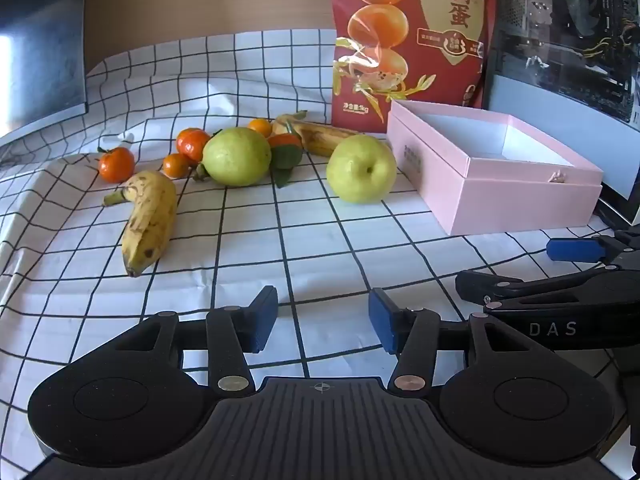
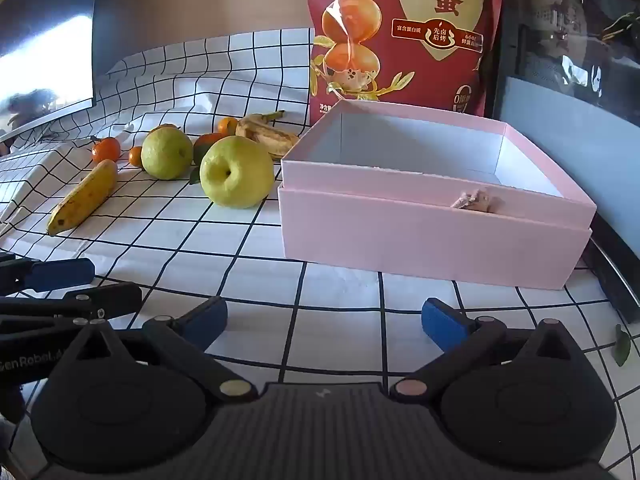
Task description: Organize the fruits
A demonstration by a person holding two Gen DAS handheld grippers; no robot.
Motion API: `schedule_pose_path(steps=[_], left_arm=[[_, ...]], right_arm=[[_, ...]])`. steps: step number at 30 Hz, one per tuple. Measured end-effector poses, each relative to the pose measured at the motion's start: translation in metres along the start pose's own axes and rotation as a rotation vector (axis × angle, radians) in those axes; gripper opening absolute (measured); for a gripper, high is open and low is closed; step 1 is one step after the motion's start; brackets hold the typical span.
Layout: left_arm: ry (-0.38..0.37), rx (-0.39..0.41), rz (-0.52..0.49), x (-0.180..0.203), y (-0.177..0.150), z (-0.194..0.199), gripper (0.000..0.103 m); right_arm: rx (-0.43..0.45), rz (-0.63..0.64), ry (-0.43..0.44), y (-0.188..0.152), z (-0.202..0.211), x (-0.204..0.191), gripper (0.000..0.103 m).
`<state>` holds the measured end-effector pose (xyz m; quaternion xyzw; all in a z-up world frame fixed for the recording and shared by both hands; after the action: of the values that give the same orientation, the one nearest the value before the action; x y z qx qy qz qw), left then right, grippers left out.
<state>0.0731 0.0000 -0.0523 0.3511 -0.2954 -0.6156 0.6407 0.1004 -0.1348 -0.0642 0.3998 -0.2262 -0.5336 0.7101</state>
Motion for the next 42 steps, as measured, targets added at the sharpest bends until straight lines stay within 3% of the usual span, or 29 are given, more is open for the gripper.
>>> schedule_pose_path(steps=[42], left_arm=[[0.001, 0.004, -0.001, -0.0007, 0.0003, -0.0001, 0.056]], right_arm=[[0.006, -0.008, -0.014, -0.0026, 0.0043, 0.0049, 0.103]])
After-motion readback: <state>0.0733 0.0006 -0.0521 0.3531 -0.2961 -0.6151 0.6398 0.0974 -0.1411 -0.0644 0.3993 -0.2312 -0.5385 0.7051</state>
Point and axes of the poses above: each gripper's, at about its wrist camera, not at the fingertips, and z roughly against the way its jaws point, x to its right, y to its top, the point moved 9 cm from there along -z, roughly the way its jaws point, and after that the axes turned 5 degrees about y, right-handed, at the moved point
